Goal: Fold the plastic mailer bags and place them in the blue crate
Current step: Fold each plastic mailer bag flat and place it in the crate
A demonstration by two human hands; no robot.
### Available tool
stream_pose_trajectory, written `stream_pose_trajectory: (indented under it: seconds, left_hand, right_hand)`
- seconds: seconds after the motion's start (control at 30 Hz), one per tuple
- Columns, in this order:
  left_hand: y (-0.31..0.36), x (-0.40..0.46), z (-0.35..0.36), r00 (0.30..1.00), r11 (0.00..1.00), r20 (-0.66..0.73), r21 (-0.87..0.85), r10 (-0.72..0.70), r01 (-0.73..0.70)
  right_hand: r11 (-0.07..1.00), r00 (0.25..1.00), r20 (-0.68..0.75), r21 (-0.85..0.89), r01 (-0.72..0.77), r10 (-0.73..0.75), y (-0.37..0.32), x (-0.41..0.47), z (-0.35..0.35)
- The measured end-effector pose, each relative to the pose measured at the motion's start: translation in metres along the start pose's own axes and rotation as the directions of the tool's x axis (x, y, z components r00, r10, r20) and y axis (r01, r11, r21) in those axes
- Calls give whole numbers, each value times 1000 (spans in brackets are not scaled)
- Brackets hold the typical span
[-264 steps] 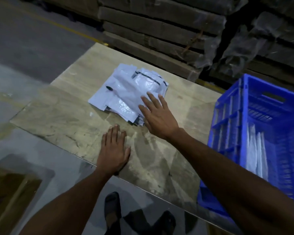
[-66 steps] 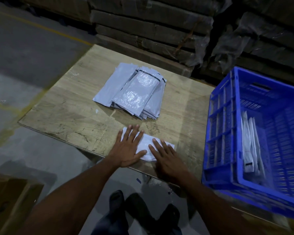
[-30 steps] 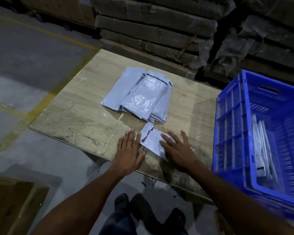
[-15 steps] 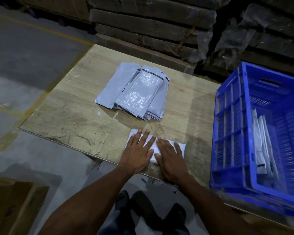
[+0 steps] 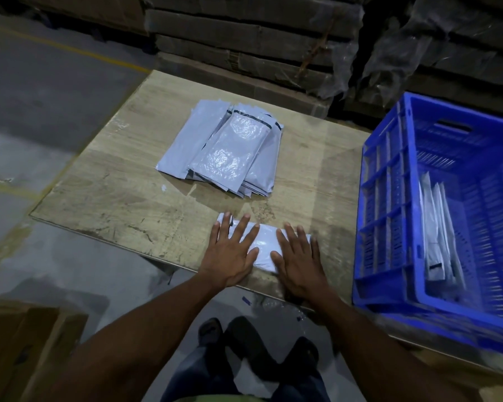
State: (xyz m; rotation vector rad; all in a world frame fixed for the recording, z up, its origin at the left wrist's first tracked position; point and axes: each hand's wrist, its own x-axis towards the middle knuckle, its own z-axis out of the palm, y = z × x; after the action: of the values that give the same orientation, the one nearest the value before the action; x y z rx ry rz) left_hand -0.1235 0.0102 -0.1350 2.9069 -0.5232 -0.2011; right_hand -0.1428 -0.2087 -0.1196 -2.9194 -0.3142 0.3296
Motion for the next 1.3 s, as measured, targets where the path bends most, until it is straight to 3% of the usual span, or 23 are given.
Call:
stream_pose_trajectory:
  seconds: [0.13, 0.27, 0.37, 0.77, 1.0, 1.17, 1.3]
  left_hand:
    - [5, 5, -17, 1000, 998, 19, 55, 4, -5]
    - [23, 15, -9, 985, 980, -22, 101, 172, -169]
    - [31, 13, 0, 989, 984, -30, 115, 144, -139]
    - [11, 13, 6, 982, 979, -61, 117, 177, -169]
    - [-21, -4, 2, 998, 995, -15, 91, 54, -52]
    - [-20, -6, 1, 999, 997, -14, 66, 46, -45]
    - [-20, -6, 2, 998, 998, -23, 41, 51, -50]
  right_hand:
    - [991, 999, -39, 134, -15, 21, 0, 4, -4]
    - [1000, 995, -98, 13, 1, 0, -2, -1, 1]
    - [997, 992, -119, -68, -37, 29, -6, -4, 3]
    - [987, 988, -117, -111, -113, 100, -11, -2, 4]
    - [980, 982, -122, -119, -157, 142, -20, 2, -1]
    - [994, 993, -119, -110, 1, -14, -35, 9, 4]
    - [996, 993, -120, -85, -8, -2, -31, 7, 10]
